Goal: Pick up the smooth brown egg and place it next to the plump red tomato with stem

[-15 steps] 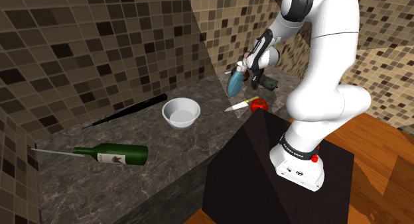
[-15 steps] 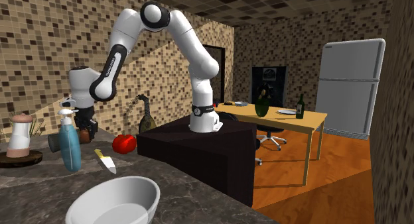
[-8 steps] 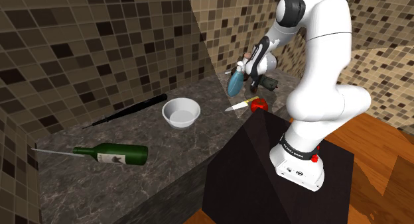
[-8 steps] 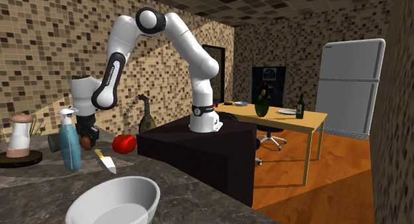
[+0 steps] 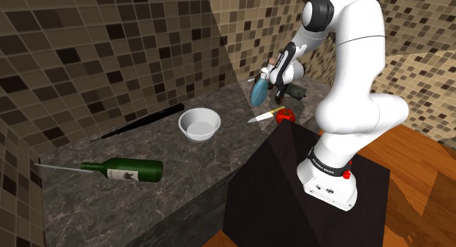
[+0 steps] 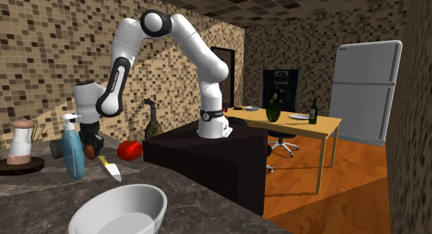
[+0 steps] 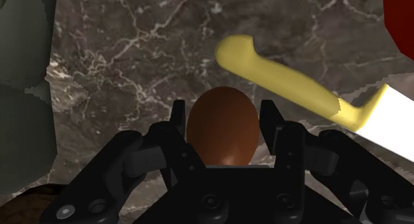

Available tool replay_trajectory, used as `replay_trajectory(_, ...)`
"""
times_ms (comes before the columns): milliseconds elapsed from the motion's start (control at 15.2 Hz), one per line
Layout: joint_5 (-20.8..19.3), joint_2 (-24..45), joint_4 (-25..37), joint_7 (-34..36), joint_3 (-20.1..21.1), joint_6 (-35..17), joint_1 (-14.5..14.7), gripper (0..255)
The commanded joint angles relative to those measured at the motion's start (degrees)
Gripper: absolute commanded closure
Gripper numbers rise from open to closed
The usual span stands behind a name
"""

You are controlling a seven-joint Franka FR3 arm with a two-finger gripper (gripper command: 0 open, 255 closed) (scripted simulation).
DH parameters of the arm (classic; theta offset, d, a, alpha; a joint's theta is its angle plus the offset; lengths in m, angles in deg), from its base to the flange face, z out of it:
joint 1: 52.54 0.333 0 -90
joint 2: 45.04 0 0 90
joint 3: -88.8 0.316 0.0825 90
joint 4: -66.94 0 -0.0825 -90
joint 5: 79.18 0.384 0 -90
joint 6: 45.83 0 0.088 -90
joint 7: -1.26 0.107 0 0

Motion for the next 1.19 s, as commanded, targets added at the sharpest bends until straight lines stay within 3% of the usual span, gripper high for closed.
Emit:
replay_trajectory(0,0.0,0.0,0.0,0.0,0.0,0.0,0.0,255)
replay_trajectory(66,0.0,0.0,0.0,0.0,0.0,0.0,0.0,0)
replay_trajectory(396,0.0,0.0,0.0,0.0,0.0,0.0,0.0,0)
replay_trajectory(660,0.0,-7.5,-3.1,-0.1,0.0,4.4,1.0,0)
replay_trajectory(1122,0.0,-7.5,-3.1,-0.1,0.0,4.4,1.0,0)
